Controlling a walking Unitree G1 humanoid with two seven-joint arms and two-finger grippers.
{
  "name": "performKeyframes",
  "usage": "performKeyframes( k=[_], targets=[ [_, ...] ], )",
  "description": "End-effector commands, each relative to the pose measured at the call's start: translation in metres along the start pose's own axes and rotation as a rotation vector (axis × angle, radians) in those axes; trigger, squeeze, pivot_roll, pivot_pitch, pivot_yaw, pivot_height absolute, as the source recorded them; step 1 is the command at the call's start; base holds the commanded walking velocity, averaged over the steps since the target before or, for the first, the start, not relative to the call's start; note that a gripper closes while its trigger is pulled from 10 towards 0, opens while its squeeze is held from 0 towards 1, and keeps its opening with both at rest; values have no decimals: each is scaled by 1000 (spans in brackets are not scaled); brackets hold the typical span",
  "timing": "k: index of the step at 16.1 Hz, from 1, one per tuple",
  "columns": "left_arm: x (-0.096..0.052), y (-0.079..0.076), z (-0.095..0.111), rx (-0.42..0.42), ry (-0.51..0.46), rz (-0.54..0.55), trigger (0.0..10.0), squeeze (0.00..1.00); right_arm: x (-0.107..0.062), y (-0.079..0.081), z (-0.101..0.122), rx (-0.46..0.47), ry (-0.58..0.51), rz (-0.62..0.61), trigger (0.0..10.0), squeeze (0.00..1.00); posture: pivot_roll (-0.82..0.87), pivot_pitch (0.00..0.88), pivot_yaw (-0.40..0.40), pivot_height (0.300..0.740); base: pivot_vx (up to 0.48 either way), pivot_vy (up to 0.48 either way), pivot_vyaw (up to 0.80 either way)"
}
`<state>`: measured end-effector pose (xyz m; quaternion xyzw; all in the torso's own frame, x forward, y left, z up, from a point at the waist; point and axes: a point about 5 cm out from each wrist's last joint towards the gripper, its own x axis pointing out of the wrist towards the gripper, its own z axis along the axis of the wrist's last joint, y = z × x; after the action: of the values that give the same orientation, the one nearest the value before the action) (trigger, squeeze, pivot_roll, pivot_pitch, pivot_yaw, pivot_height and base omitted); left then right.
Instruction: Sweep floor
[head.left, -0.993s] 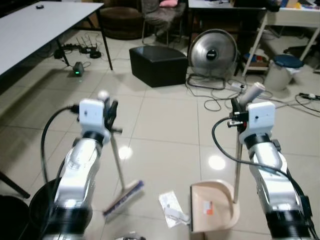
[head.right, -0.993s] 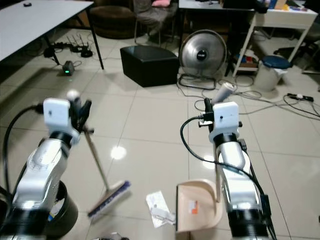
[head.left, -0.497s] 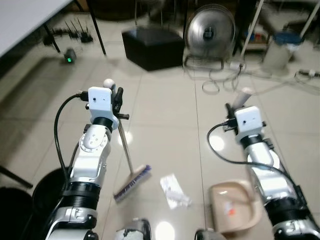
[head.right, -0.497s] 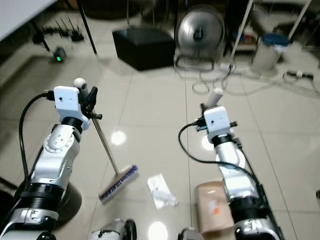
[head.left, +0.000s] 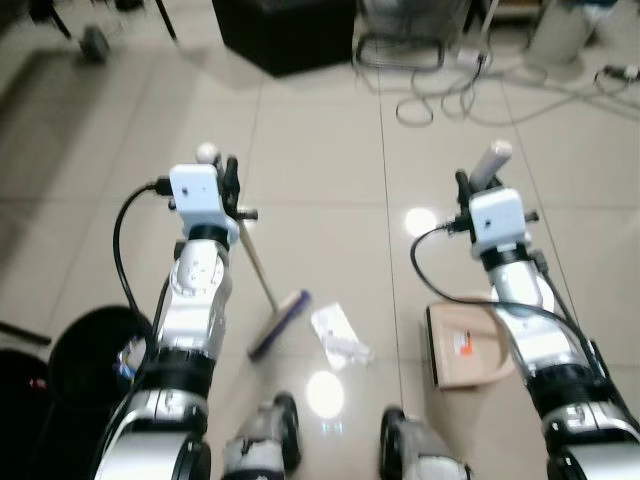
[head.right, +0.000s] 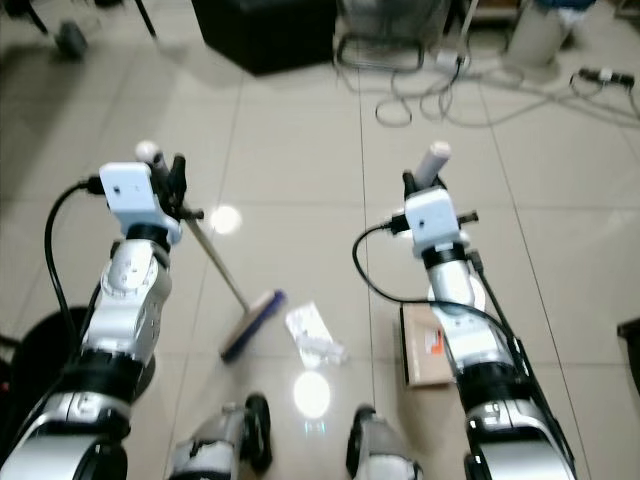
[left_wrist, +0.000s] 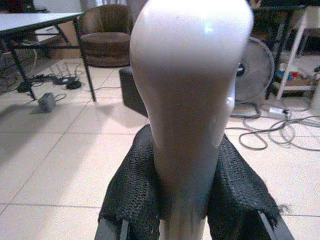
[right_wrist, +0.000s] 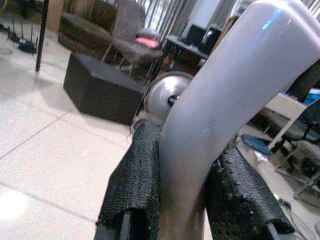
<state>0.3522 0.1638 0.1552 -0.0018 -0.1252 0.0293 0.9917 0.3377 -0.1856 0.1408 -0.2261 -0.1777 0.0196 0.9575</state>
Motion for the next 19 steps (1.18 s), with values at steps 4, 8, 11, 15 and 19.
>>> performKeyframes(
  k=[4, 8, 11, 15, 19],
  targets=[
    [-1, 7, -7, 27, -7, 63, 10000, 0, -1, 28, -1, 69, -8, 8, 10000, 0, 89, 391, 42, 740, 0, 0, 0],
    [-2, 7, -17, -81, 12, 161, 10000, 0, -4, 64, 16, 146, -88, 46, 10000, 0, 74, 399, 25, 740, 0, 0, 0],
    [0, -2, -18, -100, 15, 159, 10000, 0, -9, 74, 20, 171, -122, 64, 10000, 0, 74, 389, 24, 740, 0, 0, 0],
    [5, -13, -16, -111, 11, 122, 10000, 0, -1, 75, 32, 178, -178, 60, 10000, 0, 91, 378, 26, 740, 0, 0, 0],
    [7, -17, -16, -133, 21, 127, 10000, 0, -1, 89, 33, 171, -172, 100, 10000, 0, 115, 362, 31, 740, 0, 0, 0]
  ],
)
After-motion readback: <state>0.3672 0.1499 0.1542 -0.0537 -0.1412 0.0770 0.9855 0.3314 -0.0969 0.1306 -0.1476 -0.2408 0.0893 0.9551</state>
